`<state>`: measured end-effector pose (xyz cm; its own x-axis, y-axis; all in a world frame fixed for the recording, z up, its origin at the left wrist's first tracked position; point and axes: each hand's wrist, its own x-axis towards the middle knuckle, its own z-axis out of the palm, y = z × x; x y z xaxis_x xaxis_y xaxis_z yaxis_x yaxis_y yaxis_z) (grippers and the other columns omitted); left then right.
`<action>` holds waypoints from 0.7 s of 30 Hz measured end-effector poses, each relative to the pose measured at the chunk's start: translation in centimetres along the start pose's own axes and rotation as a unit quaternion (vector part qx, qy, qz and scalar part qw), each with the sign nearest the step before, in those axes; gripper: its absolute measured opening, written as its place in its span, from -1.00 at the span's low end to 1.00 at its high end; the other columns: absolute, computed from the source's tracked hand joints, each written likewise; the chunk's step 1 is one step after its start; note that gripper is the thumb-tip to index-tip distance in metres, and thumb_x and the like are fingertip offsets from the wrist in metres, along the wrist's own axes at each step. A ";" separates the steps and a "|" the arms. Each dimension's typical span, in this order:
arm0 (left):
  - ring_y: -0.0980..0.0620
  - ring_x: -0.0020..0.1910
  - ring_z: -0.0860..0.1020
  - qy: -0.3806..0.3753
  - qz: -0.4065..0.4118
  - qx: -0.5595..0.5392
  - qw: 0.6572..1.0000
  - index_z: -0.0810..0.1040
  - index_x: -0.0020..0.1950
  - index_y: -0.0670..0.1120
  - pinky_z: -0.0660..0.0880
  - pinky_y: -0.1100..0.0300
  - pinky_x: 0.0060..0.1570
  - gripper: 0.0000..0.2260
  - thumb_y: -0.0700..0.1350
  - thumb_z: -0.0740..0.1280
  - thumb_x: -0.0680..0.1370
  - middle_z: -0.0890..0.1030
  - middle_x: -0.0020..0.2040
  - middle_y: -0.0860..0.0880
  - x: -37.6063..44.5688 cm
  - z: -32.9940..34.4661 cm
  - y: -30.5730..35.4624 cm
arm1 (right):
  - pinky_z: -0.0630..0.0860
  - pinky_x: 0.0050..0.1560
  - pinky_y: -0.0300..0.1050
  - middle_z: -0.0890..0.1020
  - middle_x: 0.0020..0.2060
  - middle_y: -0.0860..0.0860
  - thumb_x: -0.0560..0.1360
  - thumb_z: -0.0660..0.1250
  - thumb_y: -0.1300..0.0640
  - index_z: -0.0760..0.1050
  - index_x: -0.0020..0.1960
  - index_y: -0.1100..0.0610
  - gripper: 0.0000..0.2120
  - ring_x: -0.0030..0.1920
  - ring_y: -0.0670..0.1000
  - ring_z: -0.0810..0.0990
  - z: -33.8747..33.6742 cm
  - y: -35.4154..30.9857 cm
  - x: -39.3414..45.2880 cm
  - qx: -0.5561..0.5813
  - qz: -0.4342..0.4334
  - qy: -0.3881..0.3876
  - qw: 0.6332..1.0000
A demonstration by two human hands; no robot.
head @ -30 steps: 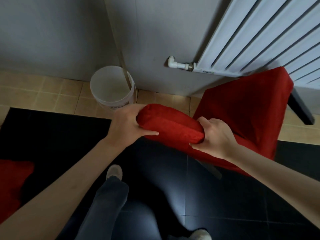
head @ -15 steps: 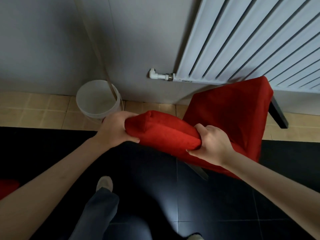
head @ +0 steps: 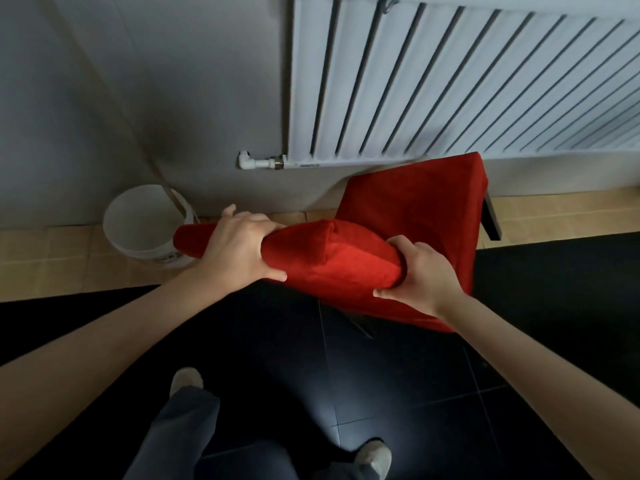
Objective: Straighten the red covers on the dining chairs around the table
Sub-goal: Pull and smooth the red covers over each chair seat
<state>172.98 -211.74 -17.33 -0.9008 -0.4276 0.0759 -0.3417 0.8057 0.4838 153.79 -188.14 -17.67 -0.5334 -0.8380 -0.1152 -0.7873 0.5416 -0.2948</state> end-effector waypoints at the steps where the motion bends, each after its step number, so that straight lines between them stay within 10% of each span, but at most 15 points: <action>1: -0.18 -0.04 0.61 -0.005 0.004 0.004 1.000 0.68 0.09 -0.10 0.24 -0.18 0.30 -0.35 0.05 0.67 0.04 0.68 -0.07 -0.09 0.1 0.1 0.8 | 0.48 0.06 0.01 0.59 0.09 0.03 0.19 0.60 -0.15 0.35 0.35 0.03 -0.17 0.08 0.09 0.53 -0.3 0.4 -0.5 0.010 0.016 -0.010 1.000; 21: -0.11 -0.08 0.51 0.021 0.034 -0.020 0.999 0.65 0.14 -0.11 0.41 0.02 0.05 -0.35 0.00 0.67 0.09 0.65 -0.04 -0.07 -0.7 2.7 16.3 | 0.44 0.24 0.04 0.57 0.21 -0.01 0.12 0.67 0.02 0.31 0.40 -0.05 -0.06 0.21 0.13 0.54 -5.5 8.4 -9.6 0.158 0.090 -0.002 0.983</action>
<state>167.31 -197.20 -11.80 -0.9093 -0.3900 0.1454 -0.2684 0.8164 0.5113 150.55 -175.16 -13.80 -0.6530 -0.7317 -0.1955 -0.5449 0.6332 -0.5496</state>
